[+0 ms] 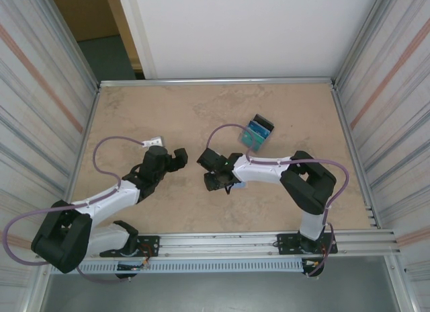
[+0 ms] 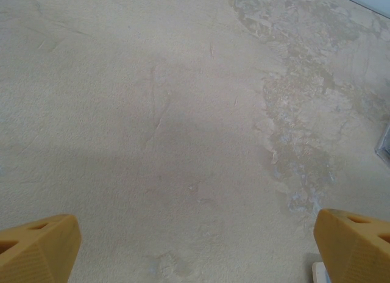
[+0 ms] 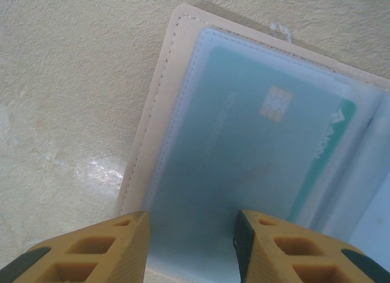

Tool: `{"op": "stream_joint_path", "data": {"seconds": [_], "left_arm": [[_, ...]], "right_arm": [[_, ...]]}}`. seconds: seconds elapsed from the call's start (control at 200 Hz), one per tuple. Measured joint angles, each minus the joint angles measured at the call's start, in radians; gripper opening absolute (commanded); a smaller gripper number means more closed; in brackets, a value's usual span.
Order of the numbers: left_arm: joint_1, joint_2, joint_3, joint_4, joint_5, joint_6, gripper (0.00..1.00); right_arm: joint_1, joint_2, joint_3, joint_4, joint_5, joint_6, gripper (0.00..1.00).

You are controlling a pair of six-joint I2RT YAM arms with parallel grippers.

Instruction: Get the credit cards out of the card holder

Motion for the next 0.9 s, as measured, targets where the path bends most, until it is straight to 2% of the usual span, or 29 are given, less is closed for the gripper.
{"op": "stream_joint_path", "data": {"seconds": [0.451, 0.692, 0.897], "left_arm": [[0.0, -0.023, 0.0, -0.006, 0.001, 0.005, 0.99], [0.0, -0.025, 0.012, -0.031, 0.008, 0.023, 0.99], [0.0, -0.025, 0.026, -0.03, 0.027, 0.035, 0.99]], "right_arm": [[-0.005, -0.005, -0.013, 0.009, 0.017, -0.001, 0.28], [-0.031, -0.014, -0.022, 0.017, -0.005, -0.02, 0.13], [-0.043, -0.026, -0.032, 0.027, 0.005, -0.024, 0.13]]}}
